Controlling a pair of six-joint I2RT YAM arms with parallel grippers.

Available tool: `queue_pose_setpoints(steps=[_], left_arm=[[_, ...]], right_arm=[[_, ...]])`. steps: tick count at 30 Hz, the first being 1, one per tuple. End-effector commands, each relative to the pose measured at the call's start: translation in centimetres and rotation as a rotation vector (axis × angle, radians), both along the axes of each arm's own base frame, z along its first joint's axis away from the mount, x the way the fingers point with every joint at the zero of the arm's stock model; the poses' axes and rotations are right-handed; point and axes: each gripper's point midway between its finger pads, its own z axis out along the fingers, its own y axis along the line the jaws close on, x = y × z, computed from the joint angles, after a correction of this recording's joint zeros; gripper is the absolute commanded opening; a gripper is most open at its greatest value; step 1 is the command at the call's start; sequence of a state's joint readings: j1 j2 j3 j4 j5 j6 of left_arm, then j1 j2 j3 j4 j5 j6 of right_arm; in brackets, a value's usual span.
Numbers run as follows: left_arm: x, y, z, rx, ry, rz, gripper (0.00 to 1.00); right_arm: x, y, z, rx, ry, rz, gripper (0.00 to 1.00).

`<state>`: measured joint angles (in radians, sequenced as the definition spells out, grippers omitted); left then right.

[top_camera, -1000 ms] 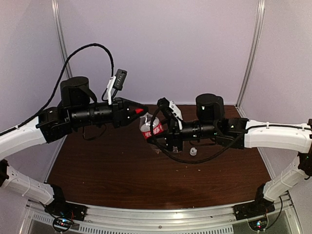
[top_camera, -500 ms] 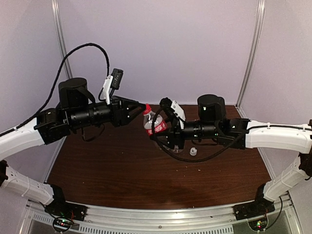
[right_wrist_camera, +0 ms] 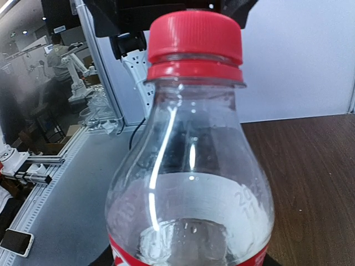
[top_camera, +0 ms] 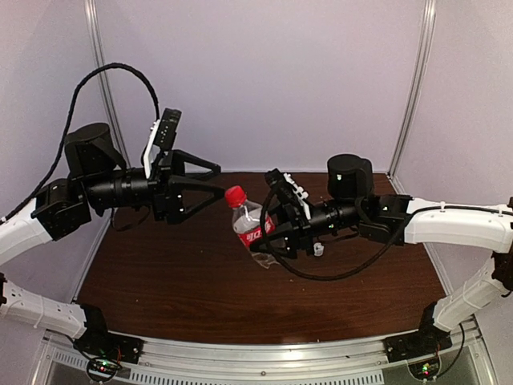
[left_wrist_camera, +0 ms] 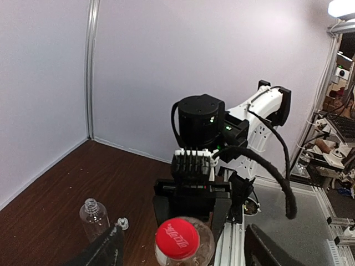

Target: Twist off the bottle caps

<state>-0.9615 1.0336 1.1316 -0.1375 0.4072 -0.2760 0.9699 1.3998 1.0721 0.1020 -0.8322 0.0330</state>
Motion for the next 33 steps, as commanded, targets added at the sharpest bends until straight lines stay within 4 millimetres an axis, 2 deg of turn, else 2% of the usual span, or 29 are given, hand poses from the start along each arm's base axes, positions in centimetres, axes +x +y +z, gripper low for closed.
queue_pose_setpoints(steps=[1, 7, 16, 23, 27, 30, 33], left_arm=[[-2.5, -0.7, 1.2, -0.022, -0.09, -0.176, 0.75], [-3.3, -2.0, 1.4, -0.033, -0.102, -0.285, 0.7], [-3.6, -3.0, 0.9, -0.04, -0.067, -0.351, 0.39], [-3.0, -2.8, 0.8, -0.045, -0.033, -0.31, 0.23], [-1.0, -2.8, 1.4, -0.074, 0.023, -0.185, 0.11], [2.2, -2.3, 1.0, -0.07, 0.12, 0.005, 0.07], [5.3, -1.4, 0.1, -0.081, 0.236, 0.219, 0.09]], right_arm=[[-3.1, -0.1, 2.3, 0.081, 0.039, 0.203, 0.27], [-4.2, 0.0, 3.1, 0.114, 0.084, 0.299, 0.27], [-4.3, 0.0, 3.0, 0.12, 0.091, 0.31, 0.27], [-3.2, 0.4, 2.7, 0.107, 0.078, 0.232, 0.27], [-0.8, 0.8, 2.0, 0.066, 0.047, 0.074, 0.27], [1.7, 0.8, 1.5, 0.03, 0.013, -0.079, 0.27], [4.2, 0.5, 1.3, 0.016, -0.025, -0.237, 0.27]])
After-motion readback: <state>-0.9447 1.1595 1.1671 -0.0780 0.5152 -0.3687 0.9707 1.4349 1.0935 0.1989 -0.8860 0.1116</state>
